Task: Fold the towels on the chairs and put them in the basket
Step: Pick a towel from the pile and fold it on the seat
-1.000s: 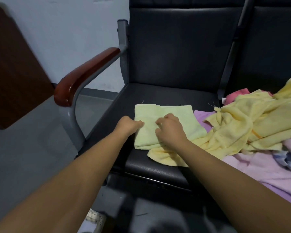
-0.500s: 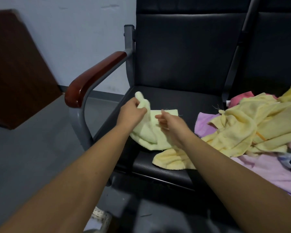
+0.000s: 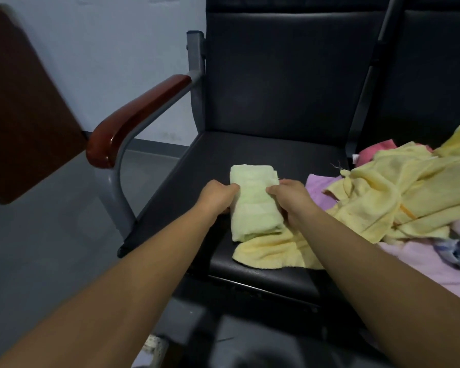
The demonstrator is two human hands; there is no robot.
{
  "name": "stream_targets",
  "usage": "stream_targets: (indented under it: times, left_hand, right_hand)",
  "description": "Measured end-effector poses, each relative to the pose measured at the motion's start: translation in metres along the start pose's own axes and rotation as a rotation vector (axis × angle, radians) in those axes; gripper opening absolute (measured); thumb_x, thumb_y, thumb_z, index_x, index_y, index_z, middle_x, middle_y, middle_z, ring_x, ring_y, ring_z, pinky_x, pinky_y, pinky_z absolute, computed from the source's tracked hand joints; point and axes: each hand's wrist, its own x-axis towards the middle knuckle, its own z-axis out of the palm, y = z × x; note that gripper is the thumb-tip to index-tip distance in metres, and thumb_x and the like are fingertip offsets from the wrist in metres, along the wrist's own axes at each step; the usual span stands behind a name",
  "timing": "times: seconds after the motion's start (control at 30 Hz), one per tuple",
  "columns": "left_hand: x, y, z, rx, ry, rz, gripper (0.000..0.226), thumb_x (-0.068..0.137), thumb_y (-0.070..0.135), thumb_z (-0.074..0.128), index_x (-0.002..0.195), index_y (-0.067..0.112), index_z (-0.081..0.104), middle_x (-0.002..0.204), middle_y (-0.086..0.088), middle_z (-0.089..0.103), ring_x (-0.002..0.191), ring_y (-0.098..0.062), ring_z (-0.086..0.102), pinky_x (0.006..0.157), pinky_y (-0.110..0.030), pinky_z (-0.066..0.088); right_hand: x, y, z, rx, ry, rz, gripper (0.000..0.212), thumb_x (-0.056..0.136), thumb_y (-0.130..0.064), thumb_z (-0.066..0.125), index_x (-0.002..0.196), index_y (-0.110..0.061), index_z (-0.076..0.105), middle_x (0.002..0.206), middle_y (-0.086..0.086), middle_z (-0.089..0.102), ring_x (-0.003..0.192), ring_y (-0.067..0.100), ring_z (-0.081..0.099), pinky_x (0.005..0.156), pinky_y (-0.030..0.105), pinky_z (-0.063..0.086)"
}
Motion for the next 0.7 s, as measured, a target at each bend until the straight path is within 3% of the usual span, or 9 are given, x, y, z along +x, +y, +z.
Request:
stream_targets:
  times: [0.1,0.17,0.27,0.33,0.53,0.7]
  left_hand:
    - [0.005,0.002,0.002,-0.185,-0.034,-0.121,0.053,0.076,0.036,0.071,0.117,0.004,0.061,0.099,-0.007,0.068,0.084,-0.022,0.066,0.068,-0.035,0.057]
    - [0.006,0.003,0.004,-0.192,-0.057,-0.140,0.053,0.077,0.043,0.075,0.115,0.007,0.065,0.092,-0.003,0.066,0.076,-0.018,0.061,0.064,-0.031,0.050]
    - [0.008,0.003,0.007,-0.265,-0.104,-0.117,0.050,0.080,0.040,0.078,0.118,0.011,0.065,0.106,-0.005,0.072,0.093,-0.023,0.069,0.085,-0.039,0.058]
    - [0.005,0.006,0.006,-0.349,-0.135,-0.051,0.036,0.088,0.031,0.071,0.119,0.015,0.062,0.113,-0.007,0.071,0.101,-0.024,0.069,0.093,-0.044,0.056]
    - [-0.015,0.034,-0.024,-0.632,-0.118,0.086,0.039,0.088,0.023,0.065,0.125,0.014,0.057,0.116,-0.010,0.071,0.105,-0.029,0.069,0.096,-0.051,0.054]
    - [-0.060,0.045,-0.084,-0.824,-0.144,0.193,0.028,0.094,0.013,0.056,0.122,0.011,0.057,0.115,-0.014,0.071,0.107,-0.031,0.069,0.096,-0.051,0.054]
  right_hand:
    - [0.001,0.004,0.001,0.040,-0.026,0.015,0.016,0.097,-0.006,0.054,0.105,-0.017,0.062,0.100,0.004,0.068,0.087,0.020,0.066,0.064,0.031,0.053]
    - [0.003,0.003,0.000,0.067,-0.070,0.047,0.014,0.099,-0.010,0.054,0.105,-0.018,0.064,0.103,0.005,0.070,0.091,0.022,0.068,0.071,0.035,0.056]
    - [0.003,0.000,-0.001,0.071,-0.119,0.094,0.014,0.097,-0.026,0.062,0.108,-0.018,0.066,0.106,0.007,0.073,0.097,0.026,0.071,0.088,0.044,0.058]
    - [0.000,-0.005,0.002,0.091,-0.135,0.070,0.023,0.095,-0.031,0.065,0.112,-0.015,0.067,0.105,0.007,0.075,0.096,0.027,0.072,0.090,0.047,0.057]
    - [-0.026,-0.043,0.020,0.111,-0.099,-0.166,0.014,0.096,-0.029,0.065,0.103,-0.016,0.067,0.101,0.003,0.075,0.092,0.020,0.072,0.078,0.039,0.058]
    - [-0.070,-0.087,0.055,-0.018,-0.177,-0.316,0.040,0.089,-0.047,0.068,0.120,-0.022,0.059,0.108,-0.003,0.070,0.095,0.019,0.068,0.076,0.040,0.056]
